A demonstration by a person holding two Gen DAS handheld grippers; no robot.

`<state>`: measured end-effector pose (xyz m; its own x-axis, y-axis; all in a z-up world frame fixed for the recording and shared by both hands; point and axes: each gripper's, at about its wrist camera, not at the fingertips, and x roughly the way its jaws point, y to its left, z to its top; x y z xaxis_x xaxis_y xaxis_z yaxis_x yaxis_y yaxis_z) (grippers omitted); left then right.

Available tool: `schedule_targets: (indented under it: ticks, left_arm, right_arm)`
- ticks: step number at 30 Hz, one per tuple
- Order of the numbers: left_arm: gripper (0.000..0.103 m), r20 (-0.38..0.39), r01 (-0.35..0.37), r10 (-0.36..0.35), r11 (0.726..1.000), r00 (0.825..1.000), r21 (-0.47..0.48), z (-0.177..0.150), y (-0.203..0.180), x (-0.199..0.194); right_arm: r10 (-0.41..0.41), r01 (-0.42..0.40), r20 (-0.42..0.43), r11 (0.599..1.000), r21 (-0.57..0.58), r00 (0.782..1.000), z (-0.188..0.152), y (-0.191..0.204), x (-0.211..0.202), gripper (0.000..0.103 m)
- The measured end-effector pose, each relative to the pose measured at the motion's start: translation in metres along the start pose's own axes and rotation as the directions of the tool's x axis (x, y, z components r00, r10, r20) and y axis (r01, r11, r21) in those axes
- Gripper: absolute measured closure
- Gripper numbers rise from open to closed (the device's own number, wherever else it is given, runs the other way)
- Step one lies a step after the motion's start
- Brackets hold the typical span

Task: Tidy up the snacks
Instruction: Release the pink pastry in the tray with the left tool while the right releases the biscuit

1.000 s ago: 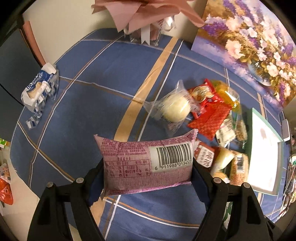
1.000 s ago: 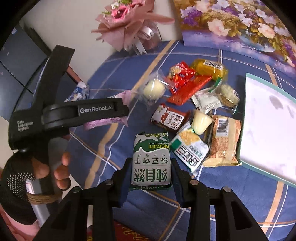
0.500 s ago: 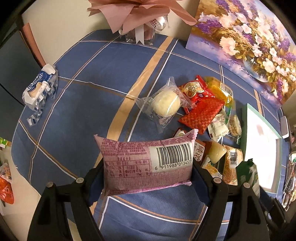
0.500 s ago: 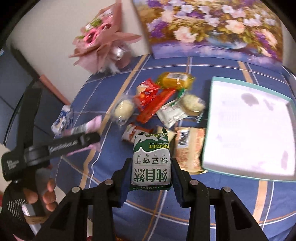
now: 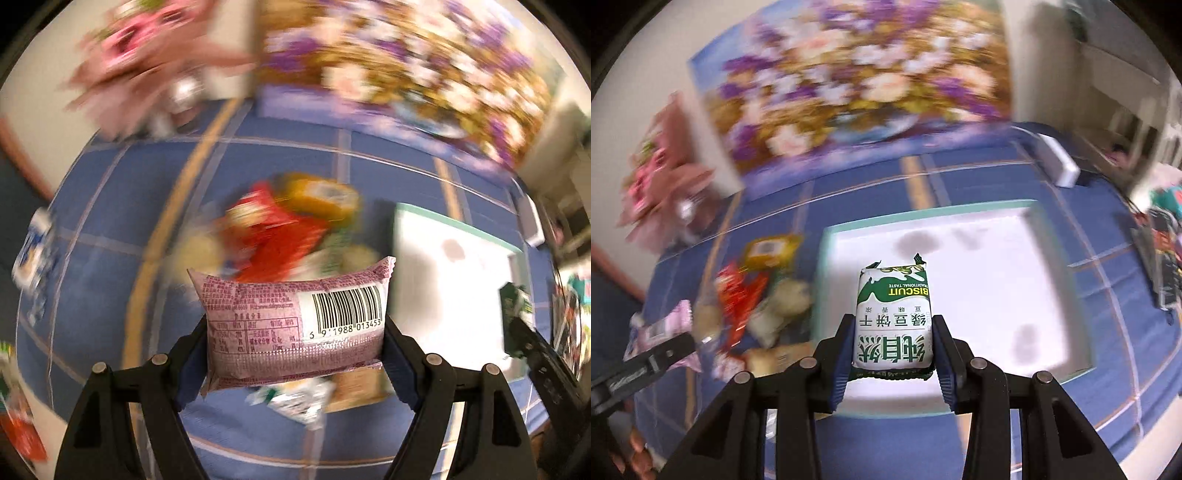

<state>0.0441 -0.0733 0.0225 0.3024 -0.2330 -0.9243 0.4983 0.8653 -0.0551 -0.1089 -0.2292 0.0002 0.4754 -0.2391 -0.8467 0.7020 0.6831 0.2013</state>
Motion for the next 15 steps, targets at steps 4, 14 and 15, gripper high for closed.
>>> schedule_targets:
  ticks: [4, 14, 15]
  left_arm:
    - [0.020, -0.002, 0.029, -0.028, 0.995, 1.000, 0.096, 0.016, -0.055, 0.013]
    - [0.020, -0.070, 0.096, -0.084, 0.976, 0.994, 0.196, 0.033, -0.138, 0.067]
    - [0.020, -0.078, 0.099, -0.085, 0.975, 0.993, 0.197, 0.035, -0.144, 0.074]
  right_arm:
    - [-0.047, 0.048, -0.039, 0.998, 0.038, 0.998, 0.011, -0.039, 0.017, 0.060]
    - [-0.124, 0.126, -0.093, 0.992, 0.019, 0.988, 0.041, -0.087, 0.057, 0.060]
    - [-0.128, 0.131, -0.098, 0.991, 0.017, 0.987, 0.044, -0.091, 0.061, 0.060]
